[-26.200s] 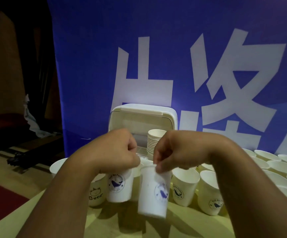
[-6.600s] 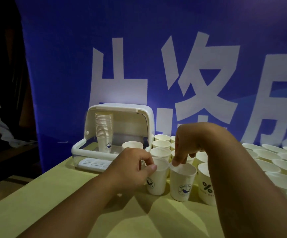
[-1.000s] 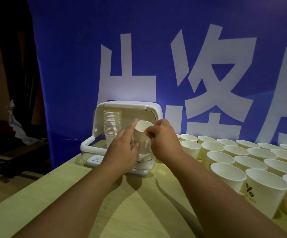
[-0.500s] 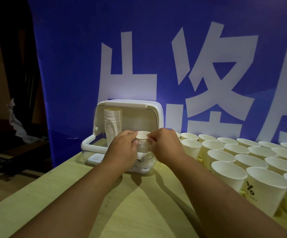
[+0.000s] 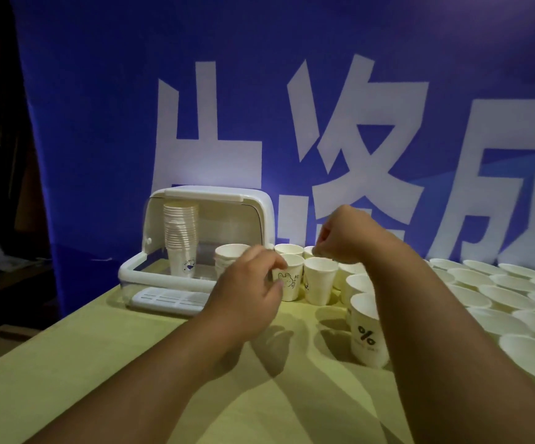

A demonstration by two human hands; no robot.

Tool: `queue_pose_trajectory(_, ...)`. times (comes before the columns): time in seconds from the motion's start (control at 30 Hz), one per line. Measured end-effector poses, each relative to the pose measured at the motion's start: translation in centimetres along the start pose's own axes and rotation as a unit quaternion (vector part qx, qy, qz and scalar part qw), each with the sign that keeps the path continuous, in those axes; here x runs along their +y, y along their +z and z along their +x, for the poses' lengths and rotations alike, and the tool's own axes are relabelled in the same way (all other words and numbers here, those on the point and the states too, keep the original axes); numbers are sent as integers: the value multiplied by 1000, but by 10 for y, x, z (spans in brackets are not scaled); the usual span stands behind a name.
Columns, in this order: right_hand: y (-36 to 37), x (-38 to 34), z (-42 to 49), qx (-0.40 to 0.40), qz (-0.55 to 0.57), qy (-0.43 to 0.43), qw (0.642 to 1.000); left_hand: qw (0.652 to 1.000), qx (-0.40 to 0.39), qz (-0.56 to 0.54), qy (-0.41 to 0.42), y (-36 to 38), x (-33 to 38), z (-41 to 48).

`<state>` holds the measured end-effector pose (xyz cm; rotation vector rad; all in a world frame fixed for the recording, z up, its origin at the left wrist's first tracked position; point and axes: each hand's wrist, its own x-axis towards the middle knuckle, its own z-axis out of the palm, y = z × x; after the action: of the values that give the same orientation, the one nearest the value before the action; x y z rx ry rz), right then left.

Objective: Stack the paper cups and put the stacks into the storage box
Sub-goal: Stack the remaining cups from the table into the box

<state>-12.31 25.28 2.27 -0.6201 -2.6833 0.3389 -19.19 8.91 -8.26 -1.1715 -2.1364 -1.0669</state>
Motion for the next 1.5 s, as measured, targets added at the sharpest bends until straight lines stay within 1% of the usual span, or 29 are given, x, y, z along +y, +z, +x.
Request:
queue_pose_trajectory(0.1, -17, 29, -2, -54, -14, 58, 997, 995, -90, -32, 10, 16, 16, -10)
queue_pose_trajectory(0.23, -19, 57, 3, -104, -4, 113, 988, 986, -165, -25, -17, 36, 27, -20)
queue_pose_trajectory(0.33, -15, 72, 7, -153, -8, 138, 979, 973, -227, -31, 9, 47, 41, -20)
queue_pose_trajectory(0.4, -11, 78, 8, -181, -11, 142, 973, 969, -243, -15, 35, 54, 48, -19)
queue_pose_trajectory(0.5, -1, 80, 10, -202, -3, 136, 970, 971, -233, 1, 49, 58, 50, -17)
queue_pose_trajectory(0.63, 5, 77, 12, -202, -3, 125, 971, 977, -199, 21, 69, 54, 48, -16)
queue_pose_trajectory(0.77, 6, 73, 13, -220, -15, 113, 969, 985, -143, 29, 96, 45, 40, -12)
queue_pose_trajectory(0.83, 7, 71, 13, -203, -32, 104, 973, 987, -110, 28, 117, 39, 33, -10)
queue_pose_trajectory(0.97, 4, 62, 13, -162, -55, 89, 981, 991, -52, -6, 121, 24, 21, -7)
queue_pose_trajectory(1.07, 0, 54, 14, -113, -37, 79, 990, 993, 26, -18, 117, 8, 13, 0)
queue_pose_trajectory(1.17, -3, 44, 15, -73, 8, 68, 995, 988, 125, -5, 95, -11, 2, 8)
queue_pose_trajectory(1.27, 0, 28, 16, -26, 80, 26, 996, 977, 203, 9, 60, -29, -16, 13)
queue_pose_trajectory(1.33, 5, 17, 15, 16, 161, 0, 987, 972, 226, 23, 50, -40, -28, 15)
queue_pose_trajectory(1.4, 11, 5, 14, 63, 241, -24, 968, 970, 236, 52, 38, -45, -39, 16)
queue_pose_trajectory(1.5, 21, -9, 13, 129, 287, -52, 948, 973, 219, 76, 3, -45, -52, 18)
